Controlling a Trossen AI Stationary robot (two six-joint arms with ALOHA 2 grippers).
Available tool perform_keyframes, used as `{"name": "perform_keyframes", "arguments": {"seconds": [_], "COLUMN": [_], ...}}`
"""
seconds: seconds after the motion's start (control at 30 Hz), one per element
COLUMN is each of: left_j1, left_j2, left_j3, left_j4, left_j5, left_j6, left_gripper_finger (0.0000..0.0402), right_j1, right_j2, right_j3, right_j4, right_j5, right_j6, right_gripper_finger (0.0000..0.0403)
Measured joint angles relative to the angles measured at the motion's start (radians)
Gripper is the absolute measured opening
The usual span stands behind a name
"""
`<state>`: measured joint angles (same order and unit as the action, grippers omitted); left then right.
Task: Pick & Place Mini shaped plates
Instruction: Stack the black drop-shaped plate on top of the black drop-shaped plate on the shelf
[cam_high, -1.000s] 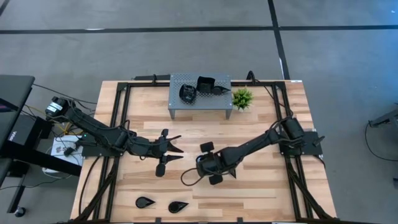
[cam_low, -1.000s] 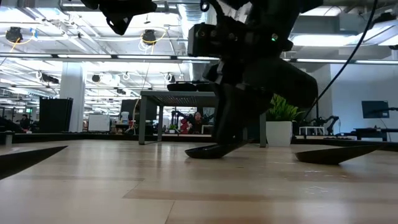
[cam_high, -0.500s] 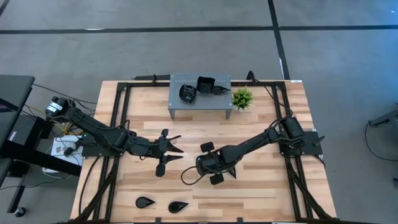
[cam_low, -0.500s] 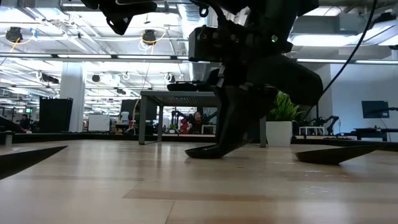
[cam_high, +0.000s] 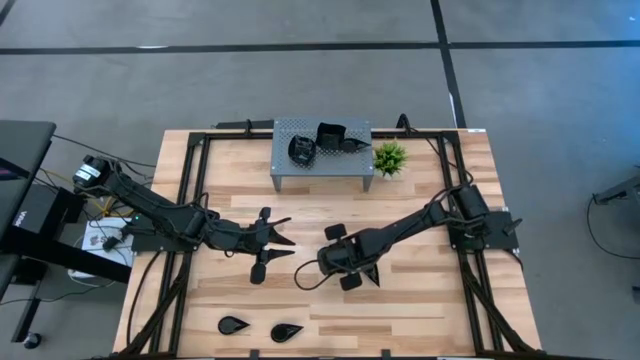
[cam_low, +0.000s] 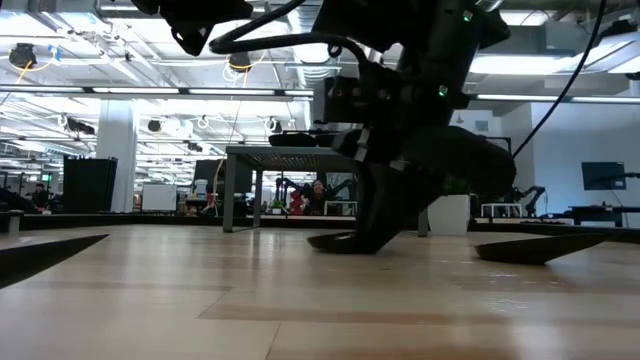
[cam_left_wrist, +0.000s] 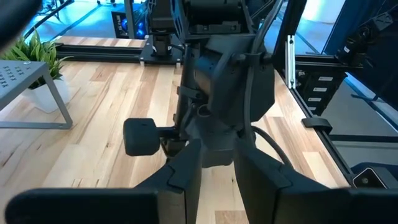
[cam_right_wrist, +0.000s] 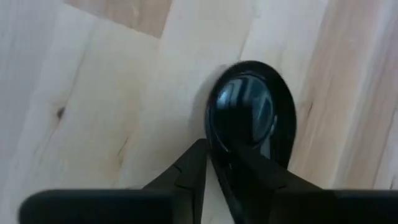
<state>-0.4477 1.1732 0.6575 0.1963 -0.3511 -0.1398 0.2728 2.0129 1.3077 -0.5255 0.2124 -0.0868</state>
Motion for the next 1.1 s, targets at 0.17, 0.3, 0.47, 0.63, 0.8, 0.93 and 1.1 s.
{"name": "perform_keyframes", "arguments": {"seconds": [0.17,0.3,0.47,0.63,0.8,0.93,1.1], "left_j1": [0.0,0.0,0.0,0.0,0.0,0.0,0.0], "left_j2": [0.0,0.0,0.0,0.0,0.0,0.0,0.0], "left_j3": [0.0,0.0,0.0,0.0,0.002,0.002,0.002], "left_j4": [0.003,0.004,0.004,0.004,0.014,0.022,0.026], "left_j5": [0.0,0.0,0.0,0.0,0.0,0.0,0.0], "left_j6": [0.0,0.0,0.0,0.0,-0.023,-0.024,-0.023], "left_gripper_finger": [0.0094,0.0094,0.0094,0.0094,0.0094,0.0094,0.0094], "right_j1": [-0.014,-0.022,-0.016,0.006,0.044,-0.008,-0.2], "right_j2": [0.0,-0.001,-0.003,-0.079,-0.24,-0.392,-0.523], "right_j3": [-0.001,0.005,0.056,0.126,0.178,0.178,0.121], "right_j4": [0.01,-0.005,-0.14,-0.37,-0.548,-0.597,-0.493], "right_j5": [0.003,0.006,0.0,0.036,0.275,0.414,0.412], "right_j6": [-0.055,-0.026,0.001,0.052,0.111,0.112,0.078], "right_gripper_finger": [0.0014,0.0014,0.0004,0.0002,0.0002,0.0002,0.0001]}}
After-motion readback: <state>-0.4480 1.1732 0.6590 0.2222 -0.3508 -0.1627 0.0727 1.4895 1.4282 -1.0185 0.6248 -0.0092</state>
